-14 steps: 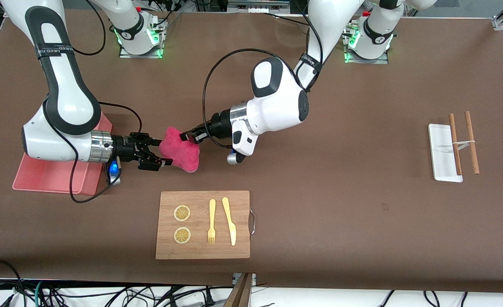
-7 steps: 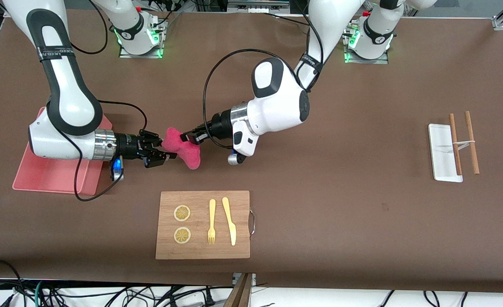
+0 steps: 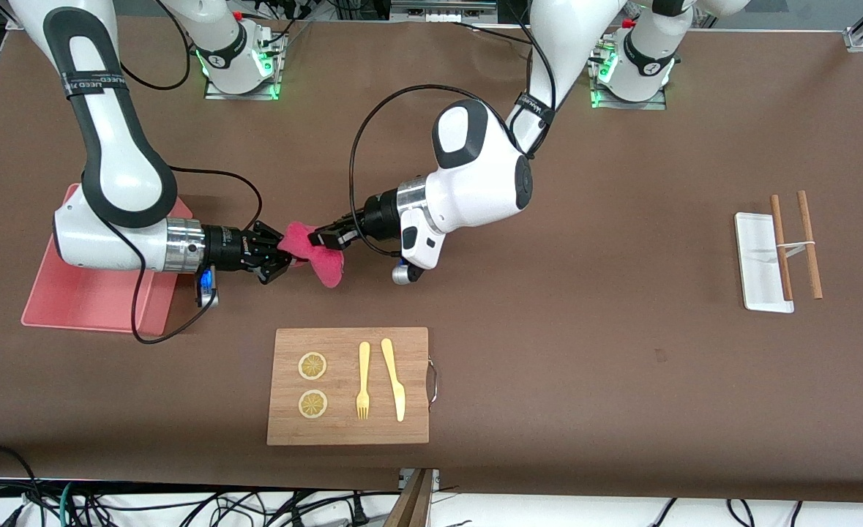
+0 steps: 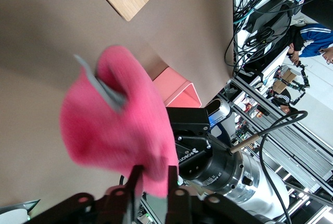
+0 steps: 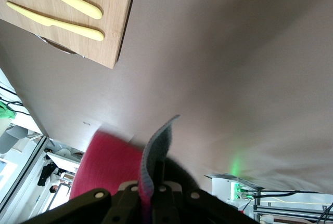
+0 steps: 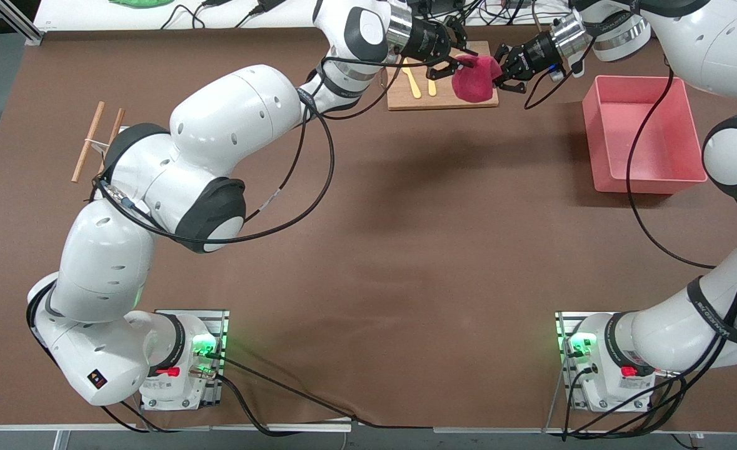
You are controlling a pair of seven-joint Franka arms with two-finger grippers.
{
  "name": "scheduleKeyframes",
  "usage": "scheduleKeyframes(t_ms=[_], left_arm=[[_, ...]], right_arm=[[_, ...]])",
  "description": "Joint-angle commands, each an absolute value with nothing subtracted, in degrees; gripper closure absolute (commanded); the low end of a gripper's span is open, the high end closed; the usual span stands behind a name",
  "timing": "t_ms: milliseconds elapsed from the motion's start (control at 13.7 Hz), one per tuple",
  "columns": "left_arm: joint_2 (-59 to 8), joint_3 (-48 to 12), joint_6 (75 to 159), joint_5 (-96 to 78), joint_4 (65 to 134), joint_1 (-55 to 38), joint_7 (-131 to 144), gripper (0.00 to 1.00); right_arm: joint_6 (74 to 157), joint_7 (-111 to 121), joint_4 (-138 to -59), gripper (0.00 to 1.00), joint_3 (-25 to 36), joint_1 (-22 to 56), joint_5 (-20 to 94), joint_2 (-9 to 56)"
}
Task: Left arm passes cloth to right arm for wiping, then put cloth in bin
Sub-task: 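Grasp the cloth edge with the right gripper from the left gripper, then release the cloth with the left gripper and withdraw it to rest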
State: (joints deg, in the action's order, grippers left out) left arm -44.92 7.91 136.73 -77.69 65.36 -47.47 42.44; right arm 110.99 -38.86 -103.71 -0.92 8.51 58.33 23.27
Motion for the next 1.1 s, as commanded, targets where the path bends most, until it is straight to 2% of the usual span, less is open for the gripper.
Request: scheduleKeyframes(t_ms=[0,292,585,804,877,1023], left_arm=[[-45.18,8.26,137.02,-78.05,64.34,-47.55,40.78,0.00],[-45.09,8.26,137.02,-78.05,64.34,-47.46,41.04,0.00],[-42.11,10.71,136.32,-75.96,66.00,-46.67,41.40,0.00],[-34.83,11.69,136.15,-62.45,74.77,-45.71,41.13,0.00],[-32.19,11.69,134.58,-58.84,76.71,-44.05,41.22,0.00],[-27.62,11.95,124.34,-52.68,77.87,-39.32,41.05,0.00]], right_arm=[[111.44,-38.76,-104.85,1.00,-1.32,8.17,59.85,21.88],[111.53,-38.41,-104.59,1.00,-1.75,8.79,56.53,22.24],[111.45,-31.66,-104.59,1.00,-3.51,8.88,44.68,22.50],[111.01,-28.39,-104.59,1.00,-5.00,8.88,36.24,22.76],[111.18,-28.39,-104.59,1.00,-6.14,8.88,32.82,22.76],[111.79,-28.82,-104.24,1.00,-9.91,8.88,24.74,22.85]])
